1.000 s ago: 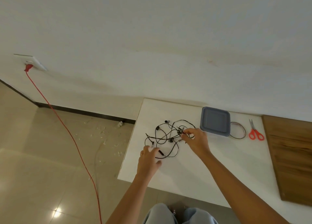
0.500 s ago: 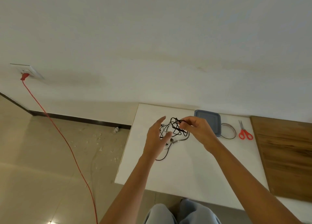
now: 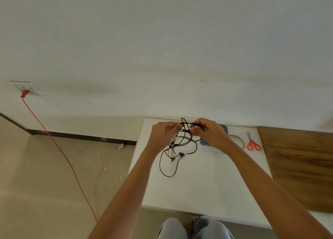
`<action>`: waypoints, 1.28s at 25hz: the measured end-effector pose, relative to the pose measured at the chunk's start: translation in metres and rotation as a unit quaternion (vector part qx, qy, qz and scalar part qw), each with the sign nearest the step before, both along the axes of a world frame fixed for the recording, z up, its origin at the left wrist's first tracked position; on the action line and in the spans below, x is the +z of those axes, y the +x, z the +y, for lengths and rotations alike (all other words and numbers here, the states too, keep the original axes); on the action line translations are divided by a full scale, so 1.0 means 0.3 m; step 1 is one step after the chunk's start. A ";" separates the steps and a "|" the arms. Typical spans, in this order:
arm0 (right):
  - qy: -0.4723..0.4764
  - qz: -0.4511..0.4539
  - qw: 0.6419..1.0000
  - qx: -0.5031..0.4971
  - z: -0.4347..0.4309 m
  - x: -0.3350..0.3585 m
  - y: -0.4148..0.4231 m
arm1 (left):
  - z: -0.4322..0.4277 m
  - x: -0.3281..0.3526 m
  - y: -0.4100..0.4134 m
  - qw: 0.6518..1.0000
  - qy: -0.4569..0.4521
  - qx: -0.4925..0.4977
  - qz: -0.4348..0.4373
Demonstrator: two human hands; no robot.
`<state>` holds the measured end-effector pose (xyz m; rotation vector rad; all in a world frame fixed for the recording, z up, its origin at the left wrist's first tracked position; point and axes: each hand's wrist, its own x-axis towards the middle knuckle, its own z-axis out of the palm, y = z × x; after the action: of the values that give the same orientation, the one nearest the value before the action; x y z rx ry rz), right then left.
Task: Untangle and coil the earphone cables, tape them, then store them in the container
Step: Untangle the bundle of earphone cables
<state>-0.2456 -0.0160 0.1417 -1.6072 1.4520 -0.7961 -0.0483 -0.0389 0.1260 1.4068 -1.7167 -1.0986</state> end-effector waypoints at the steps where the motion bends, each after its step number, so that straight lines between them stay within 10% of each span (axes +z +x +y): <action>1: -0.008 0.016 1.000 0.005 0.005 0.006 -0.002 | 0.003 0.014 0.001 1.000 -0.005 0.004 0.003; 16: -0.093 0.177 0.962 -0.188 0.027 -0.050 -0.094 | 0.009 0.102 0.073 0.996 -0.022 0.077 0.025; 24: 0.062 -0.282 0.884 -0.369 0.056 -0.011 -0.188 | -0.010 0.092 0.092 0.987 0.025 0.132 0.093; 29: 0.056 -0.287 0.858 -0.423 0.075 -0.004 -0.248 | 0.005 0.057 0.089 0.978 0.066 0.157 0.123; 32: 0.077 -0.230 0.904 -0.352 0.070 -0.029 -0.233 | 0.016 0.060 0.050 0.972 0.091 0.149 0.156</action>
<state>-0.3155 0.0051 0.1330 -0.6692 1.6806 -1.3188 -0.0333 -0.0340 0.1441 1.4550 -1.1667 -1.2517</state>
